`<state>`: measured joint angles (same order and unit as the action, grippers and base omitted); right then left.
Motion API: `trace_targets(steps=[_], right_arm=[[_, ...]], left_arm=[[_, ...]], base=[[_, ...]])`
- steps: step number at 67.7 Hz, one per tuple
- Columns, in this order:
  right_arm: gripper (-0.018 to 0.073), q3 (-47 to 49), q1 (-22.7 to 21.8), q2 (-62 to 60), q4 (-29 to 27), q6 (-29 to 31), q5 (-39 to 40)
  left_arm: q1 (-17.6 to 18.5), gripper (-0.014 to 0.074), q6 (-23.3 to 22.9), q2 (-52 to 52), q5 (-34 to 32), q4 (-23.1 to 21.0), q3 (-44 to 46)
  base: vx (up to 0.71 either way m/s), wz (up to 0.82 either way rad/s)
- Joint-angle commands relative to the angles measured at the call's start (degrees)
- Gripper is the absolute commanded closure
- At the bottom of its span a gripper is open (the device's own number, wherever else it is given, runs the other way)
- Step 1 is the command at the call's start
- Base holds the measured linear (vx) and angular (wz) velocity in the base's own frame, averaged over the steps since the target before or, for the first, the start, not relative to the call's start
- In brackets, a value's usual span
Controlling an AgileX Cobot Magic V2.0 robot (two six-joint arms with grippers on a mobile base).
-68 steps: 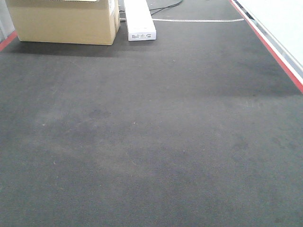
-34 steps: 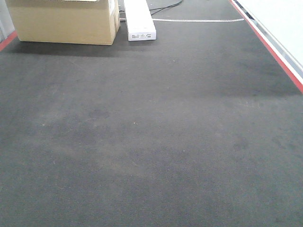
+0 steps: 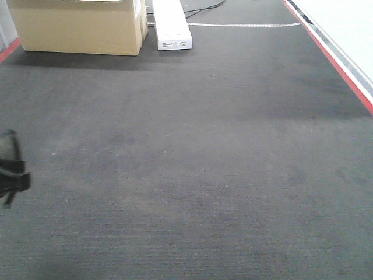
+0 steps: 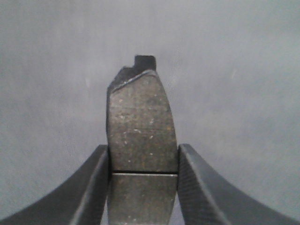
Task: Move and align brake pads A on conveyor
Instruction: 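Lower the left gripper with its brake pad onto the belt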
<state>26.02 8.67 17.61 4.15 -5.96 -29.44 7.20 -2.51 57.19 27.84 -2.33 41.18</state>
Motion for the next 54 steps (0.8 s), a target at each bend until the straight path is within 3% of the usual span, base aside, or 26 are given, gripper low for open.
trace_targets(steps=[1, 17, 30, 54], right_arm=[[0.0569, 1.64, -0.02, 0.46, 0.55, 0.25, 5.28], [0.0569, 1.64, -0.02, 0.46, 0.55, 0.25, 5.28], [0.0569, 1.64, -0.02, 0.46, 0.55, 0.25, 5.28], [0.0569, 1.64, -0.02, 0.46, 0.55, 0.25, 5.28]], left_arm=[[0.18, 0.0575, -0.06, 6.6, -0.99, -0.64, 5.06], [0.18, 0.0561, -1.59, 22.28, 0.14, -0.79, 9.45], [0.18, 0.0499, -2.67, 31.44, 0.16, -0.68, 12.1], [0.18, 0.0239, -2.67, 41.79, 3.16, -0.72, 16.91]], base=[[0.0, 0.0], [0.0, 0.0], [0.0, 0.0], [0.0, 0.0]])
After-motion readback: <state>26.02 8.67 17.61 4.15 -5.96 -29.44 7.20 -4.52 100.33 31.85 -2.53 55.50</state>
